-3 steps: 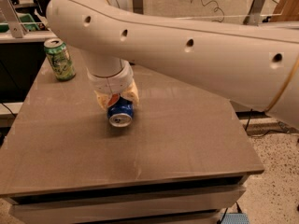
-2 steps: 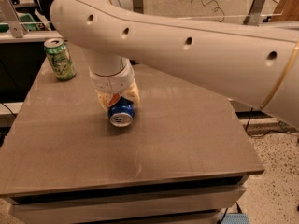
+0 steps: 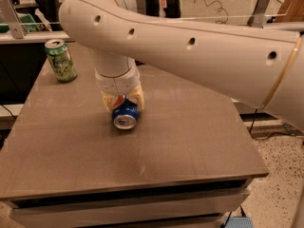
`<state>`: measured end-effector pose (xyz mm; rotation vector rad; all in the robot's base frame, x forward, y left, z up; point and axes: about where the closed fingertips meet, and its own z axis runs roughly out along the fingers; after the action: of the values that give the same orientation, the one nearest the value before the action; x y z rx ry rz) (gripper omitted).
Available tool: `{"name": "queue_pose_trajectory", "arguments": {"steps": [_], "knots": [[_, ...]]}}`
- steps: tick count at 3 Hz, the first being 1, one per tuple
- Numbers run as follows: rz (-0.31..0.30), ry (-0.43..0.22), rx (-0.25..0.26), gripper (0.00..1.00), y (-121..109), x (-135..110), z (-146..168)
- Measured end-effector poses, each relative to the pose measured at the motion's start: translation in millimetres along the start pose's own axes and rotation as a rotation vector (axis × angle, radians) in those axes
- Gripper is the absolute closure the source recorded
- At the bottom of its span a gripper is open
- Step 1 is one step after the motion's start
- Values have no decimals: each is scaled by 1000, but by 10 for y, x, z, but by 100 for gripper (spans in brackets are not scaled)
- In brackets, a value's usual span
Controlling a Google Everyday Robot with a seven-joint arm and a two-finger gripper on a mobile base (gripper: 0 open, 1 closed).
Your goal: Knock pepsi can over
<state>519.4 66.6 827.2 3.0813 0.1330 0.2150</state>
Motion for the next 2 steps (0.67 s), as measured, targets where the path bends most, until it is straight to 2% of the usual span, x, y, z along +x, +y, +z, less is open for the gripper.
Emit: {"name": "queue_pose_trajectory", "arguments": {"steps": [1,2], "knots": [[7,-4,-3,13,14,6,21],[10,-3,-12,0,18,12,30]]}}
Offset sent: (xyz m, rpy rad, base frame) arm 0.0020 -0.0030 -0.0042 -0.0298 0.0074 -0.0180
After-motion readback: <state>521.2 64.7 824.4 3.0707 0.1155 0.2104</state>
